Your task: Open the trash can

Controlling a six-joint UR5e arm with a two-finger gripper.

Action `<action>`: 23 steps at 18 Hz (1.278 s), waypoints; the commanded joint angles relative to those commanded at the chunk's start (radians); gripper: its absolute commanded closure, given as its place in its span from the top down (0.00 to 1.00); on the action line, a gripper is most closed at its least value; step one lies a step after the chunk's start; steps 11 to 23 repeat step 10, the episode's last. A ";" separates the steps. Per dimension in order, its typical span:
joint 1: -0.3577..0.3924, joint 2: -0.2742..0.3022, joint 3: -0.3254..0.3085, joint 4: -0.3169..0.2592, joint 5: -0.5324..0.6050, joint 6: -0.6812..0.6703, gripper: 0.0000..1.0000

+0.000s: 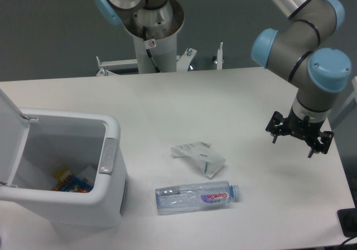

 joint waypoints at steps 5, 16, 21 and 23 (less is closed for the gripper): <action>-0.005 -0.005 -0.011 0.002 0.000 0.085 1.00; -0.014 -0.005 -0.015 0.003 0.009 0.083 1.00; -0.014 -0.005 -0.015 0.003 0.009 0.083 1.00; -0.014 -0.005 -0.015 0.003 0.009 0.083 1.00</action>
